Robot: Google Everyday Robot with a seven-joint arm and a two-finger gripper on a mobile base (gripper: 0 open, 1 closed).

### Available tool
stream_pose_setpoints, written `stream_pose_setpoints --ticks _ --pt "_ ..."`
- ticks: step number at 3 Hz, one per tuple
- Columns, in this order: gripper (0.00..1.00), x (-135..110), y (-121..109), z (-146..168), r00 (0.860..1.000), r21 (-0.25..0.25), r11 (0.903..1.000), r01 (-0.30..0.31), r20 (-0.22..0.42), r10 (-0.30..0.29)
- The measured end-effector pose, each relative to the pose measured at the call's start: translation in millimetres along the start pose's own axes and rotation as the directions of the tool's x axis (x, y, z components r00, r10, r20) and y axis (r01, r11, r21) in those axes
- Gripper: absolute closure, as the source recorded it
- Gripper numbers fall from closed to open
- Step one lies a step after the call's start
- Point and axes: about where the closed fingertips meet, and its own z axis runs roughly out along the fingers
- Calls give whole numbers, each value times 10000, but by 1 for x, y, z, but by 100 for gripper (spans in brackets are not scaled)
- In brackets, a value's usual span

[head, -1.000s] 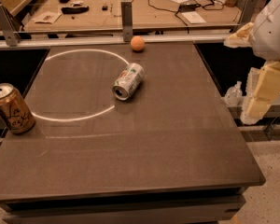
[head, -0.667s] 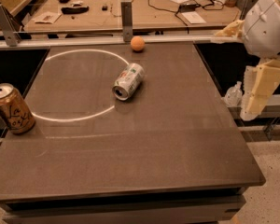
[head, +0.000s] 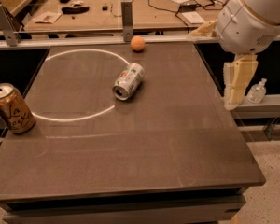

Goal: Place 7up can upright

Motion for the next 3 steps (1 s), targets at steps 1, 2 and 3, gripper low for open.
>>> stream_pose_setpoints --ticks 1,2,3 --pt "0 -6 -13 10 9972 -135 9972 731 166 -729" --pt "0 -6 -13 10 9972 -134 9972 732 166 -729" --pt "0 -10 -31 18 9935 115 9937 1116 200 -1118"
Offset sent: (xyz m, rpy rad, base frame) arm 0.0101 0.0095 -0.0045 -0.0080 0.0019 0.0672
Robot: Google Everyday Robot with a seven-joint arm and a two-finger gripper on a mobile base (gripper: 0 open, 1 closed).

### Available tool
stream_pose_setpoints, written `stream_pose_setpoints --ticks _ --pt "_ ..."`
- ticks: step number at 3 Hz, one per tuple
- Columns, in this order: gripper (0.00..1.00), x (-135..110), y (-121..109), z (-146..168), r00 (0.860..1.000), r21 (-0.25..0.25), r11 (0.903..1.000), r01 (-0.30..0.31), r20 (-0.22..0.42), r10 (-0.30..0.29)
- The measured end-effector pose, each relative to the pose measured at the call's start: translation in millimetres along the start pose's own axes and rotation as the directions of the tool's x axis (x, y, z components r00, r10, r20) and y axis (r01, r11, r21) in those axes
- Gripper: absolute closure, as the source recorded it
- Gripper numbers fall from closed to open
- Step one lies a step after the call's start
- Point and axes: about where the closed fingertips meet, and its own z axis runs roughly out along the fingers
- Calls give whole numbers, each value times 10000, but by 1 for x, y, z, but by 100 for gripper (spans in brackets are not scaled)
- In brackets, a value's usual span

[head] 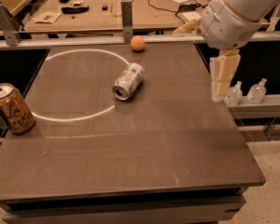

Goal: Place 7up can upright

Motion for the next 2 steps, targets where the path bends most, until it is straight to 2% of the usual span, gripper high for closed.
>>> stream_pose_setpoints --ticks 1,2 --pt "0 -4 -30 8 9904 511 9897 1337 -421 -1316" --pt "0 4 -58 19 9591 378 9638 2639 -1160 -2580"
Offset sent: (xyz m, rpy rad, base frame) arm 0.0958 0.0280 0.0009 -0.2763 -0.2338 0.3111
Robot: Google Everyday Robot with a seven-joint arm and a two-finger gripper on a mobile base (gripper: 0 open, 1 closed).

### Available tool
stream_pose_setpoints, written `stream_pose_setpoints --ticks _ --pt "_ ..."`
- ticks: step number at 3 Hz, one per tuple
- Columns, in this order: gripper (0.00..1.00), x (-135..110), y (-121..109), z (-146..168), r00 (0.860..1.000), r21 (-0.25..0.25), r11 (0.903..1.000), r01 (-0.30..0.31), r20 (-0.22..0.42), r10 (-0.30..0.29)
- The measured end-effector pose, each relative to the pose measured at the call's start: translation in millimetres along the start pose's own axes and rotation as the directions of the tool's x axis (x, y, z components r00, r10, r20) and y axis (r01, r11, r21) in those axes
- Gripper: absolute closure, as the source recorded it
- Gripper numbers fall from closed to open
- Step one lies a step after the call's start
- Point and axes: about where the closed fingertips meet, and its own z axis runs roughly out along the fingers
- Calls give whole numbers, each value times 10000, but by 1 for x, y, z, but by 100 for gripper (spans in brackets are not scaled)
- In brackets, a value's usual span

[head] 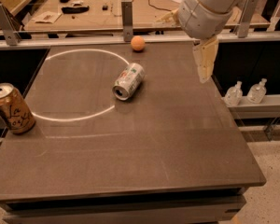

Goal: Place 7up can upright

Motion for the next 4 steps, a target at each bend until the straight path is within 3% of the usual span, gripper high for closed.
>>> stream_pose_setpoints --ticks 1,2,3,4 --pt "0 7 -21 19 9917 -498 9904 1287 -12 -1289" --pt "0 12 -46 38 9732 -968 9684 2298 134 -2296" --pt "0 5 -70 52 9521 -1070 9461 3056 458 -3024" --pt "0 -12 -81 73 9454 -1147 9410 3182 1124 -3060"
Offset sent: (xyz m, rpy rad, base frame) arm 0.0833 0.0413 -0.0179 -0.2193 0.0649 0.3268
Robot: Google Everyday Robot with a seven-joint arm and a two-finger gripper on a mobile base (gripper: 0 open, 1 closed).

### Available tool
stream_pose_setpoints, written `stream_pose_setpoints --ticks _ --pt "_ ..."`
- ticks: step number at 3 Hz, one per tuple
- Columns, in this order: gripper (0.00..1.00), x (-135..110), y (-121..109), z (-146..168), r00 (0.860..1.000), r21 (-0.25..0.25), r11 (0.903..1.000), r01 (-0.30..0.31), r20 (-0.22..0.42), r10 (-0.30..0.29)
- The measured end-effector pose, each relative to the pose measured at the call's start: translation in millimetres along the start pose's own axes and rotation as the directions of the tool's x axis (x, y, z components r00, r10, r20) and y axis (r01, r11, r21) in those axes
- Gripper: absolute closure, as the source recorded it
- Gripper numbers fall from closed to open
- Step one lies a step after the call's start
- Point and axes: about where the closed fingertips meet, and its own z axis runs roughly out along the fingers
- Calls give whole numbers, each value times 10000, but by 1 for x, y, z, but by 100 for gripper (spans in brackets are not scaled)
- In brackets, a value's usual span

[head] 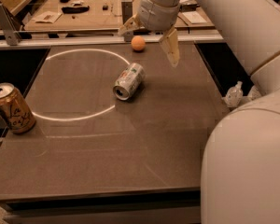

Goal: Place 7up can upright

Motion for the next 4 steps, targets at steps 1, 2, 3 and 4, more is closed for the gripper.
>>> stream_pose_setpoints --ticks 1,2,3,4 --pt "0 -15 -12 22 9994 -287 9995 -93 327 102" --pt "0 -28 -22 44 9986 -636 9979 -88 512 121" --pt "0 -31 -32 60 9986 -989 9951 -26 521 78" --pt "0 -34 -36 76 9983 -1331 9911 106 581 -29"
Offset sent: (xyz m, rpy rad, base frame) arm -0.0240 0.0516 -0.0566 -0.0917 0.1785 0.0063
